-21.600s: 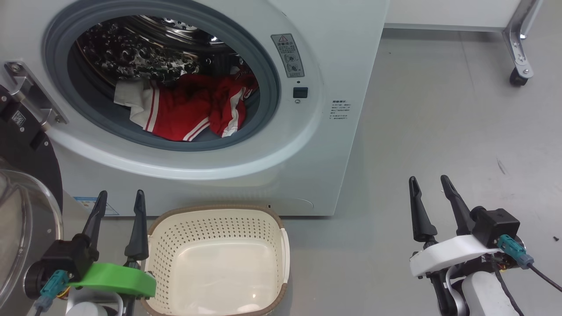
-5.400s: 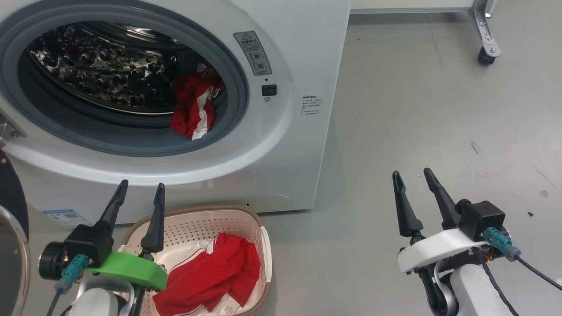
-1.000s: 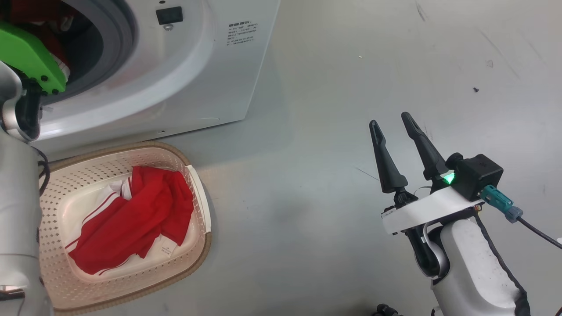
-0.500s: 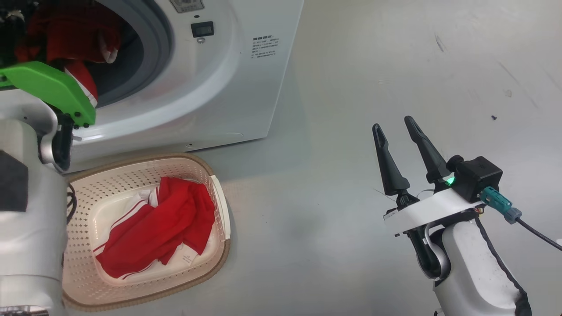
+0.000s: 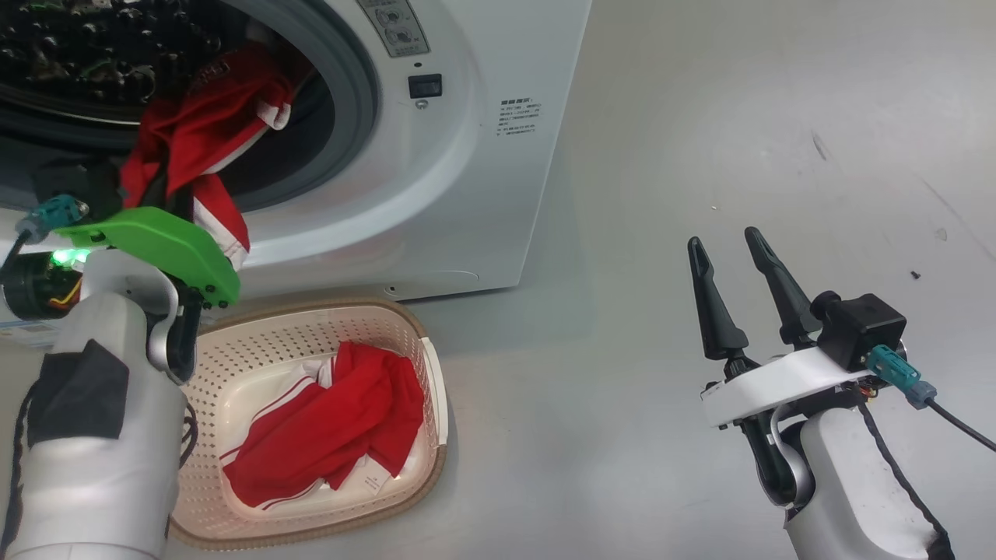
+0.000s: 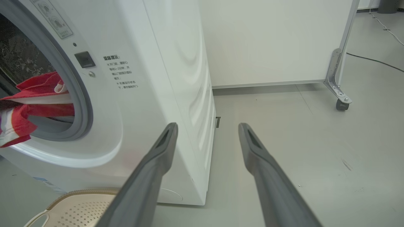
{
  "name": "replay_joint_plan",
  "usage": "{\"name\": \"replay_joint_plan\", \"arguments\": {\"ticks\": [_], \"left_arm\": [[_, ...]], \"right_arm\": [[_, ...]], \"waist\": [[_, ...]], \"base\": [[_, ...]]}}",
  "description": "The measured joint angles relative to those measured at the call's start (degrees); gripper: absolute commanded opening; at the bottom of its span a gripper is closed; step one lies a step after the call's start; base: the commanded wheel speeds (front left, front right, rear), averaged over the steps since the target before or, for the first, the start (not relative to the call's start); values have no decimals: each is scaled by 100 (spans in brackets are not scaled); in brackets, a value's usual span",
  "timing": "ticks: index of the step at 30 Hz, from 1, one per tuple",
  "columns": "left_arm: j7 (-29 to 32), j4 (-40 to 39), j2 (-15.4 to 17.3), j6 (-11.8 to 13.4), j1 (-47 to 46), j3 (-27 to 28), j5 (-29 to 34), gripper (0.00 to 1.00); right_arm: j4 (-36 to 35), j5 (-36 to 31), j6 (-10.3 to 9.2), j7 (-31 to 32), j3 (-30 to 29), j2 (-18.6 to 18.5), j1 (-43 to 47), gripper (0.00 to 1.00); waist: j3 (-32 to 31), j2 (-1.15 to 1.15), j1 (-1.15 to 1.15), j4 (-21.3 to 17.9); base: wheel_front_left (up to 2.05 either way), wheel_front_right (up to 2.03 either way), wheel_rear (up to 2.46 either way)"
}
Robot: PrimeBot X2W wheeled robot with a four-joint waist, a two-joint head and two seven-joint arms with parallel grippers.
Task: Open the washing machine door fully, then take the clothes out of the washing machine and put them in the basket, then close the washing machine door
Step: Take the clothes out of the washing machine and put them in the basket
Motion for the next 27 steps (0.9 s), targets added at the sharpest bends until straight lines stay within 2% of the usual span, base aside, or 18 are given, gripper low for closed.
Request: {"name": "replay_joint_plan", "arguments": {"ticks": [16,27], "left_arm": [[-722,-136,-18,-5,961,-112,-319,0],[-1000,-580,19,-5,1449,-280,-411,0]], "right_arm": [[196,3,0,0,88,0,396,100],[225,12,0,0,55,2,583,100]], "waist": [[-802,0,0,364],[-1233,0,0,483]], "base": [[0,0,0],[0,0,0]]}}
